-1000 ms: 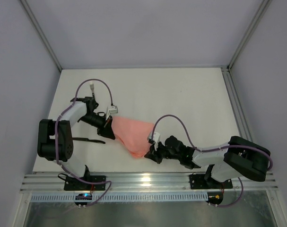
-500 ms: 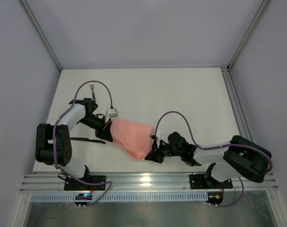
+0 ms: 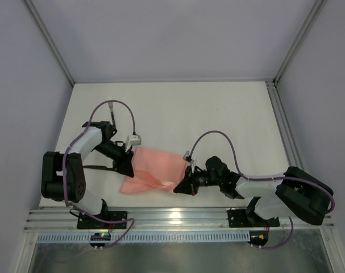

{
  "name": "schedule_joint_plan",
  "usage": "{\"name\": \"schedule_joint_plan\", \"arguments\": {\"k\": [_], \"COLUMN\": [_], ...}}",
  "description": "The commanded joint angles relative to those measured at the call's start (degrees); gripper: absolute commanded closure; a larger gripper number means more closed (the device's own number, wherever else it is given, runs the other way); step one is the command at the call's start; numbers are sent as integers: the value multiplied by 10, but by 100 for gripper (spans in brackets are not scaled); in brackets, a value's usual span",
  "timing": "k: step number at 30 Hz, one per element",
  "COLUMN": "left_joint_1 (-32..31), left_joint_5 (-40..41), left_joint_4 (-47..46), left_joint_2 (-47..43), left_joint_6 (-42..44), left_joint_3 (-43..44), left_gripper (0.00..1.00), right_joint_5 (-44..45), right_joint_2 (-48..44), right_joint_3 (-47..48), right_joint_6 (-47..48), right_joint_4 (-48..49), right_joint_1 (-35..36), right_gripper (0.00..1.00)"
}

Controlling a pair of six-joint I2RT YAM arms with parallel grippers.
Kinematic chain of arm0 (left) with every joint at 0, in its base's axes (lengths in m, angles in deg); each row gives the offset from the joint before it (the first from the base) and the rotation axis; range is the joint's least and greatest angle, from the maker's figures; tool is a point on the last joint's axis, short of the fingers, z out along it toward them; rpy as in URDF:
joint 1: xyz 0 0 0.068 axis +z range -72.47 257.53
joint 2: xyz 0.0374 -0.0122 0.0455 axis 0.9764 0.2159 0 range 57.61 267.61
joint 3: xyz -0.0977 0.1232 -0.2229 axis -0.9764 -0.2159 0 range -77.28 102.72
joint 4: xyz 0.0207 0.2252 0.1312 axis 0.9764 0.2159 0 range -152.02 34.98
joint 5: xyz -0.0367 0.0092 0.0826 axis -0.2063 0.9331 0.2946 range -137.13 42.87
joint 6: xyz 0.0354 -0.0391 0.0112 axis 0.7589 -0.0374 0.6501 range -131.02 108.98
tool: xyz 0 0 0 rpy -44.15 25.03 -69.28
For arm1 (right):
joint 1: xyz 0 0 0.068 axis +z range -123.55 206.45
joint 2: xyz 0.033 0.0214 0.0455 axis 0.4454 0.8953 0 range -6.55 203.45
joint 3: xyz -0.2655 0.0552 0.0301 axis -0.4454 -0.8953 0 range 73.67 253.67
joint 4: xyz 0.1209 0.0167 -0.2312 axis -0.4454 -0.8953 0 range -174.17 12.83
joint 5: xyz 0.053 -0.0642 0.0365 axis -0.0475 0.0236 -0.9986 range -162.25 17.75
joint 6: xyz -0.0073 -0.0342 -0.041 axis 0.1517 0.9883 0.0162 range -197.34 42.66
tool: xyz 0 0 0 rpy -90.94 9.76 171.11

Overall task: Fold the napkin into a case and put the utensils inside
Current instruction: Fold the lower triangle-folded napkin at the center of the board.

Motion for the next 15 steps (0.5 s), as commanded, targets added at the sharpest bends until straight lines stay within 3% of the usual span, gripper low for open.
{"name": "schedule_joint_plan", "arguments": {"k": [1, 5, 8, 10, 12, 15], "left_joint_1": [3, -5, -41, -68, -133, -222], "left_joint_5": [3, 17, 41, 65, 97, 142], "left_joint_4": [-2, -6, -14, -44, -77, -171], "left_joint_2": [-25, -35, -61, -92, -113, -146], "left_joint_6": [3, 3, -2, -30, -51, -94], "left_joint_3": [0, 8, 24, 29, 9, -32], "left_gripper": [56, 46, 27, 9, 1, 1], "right_joint_5": [-22, -45, -47, -51, -58, -65], "right_joint_2": [20, 55, 80, 93, 111, 138], "right_joint_3": [20, 24, 24, 21, 16, 4], "right_joint_6": [-41, -56, -67, -79, -88, -113], "right_joint_4": [20, 41, 63, 86, 116, 164], "right_joint_1": [-13, -26, -29, -30, -38, -51], "right_gripper": [96, 96, 96, 96, 96, 96]}}
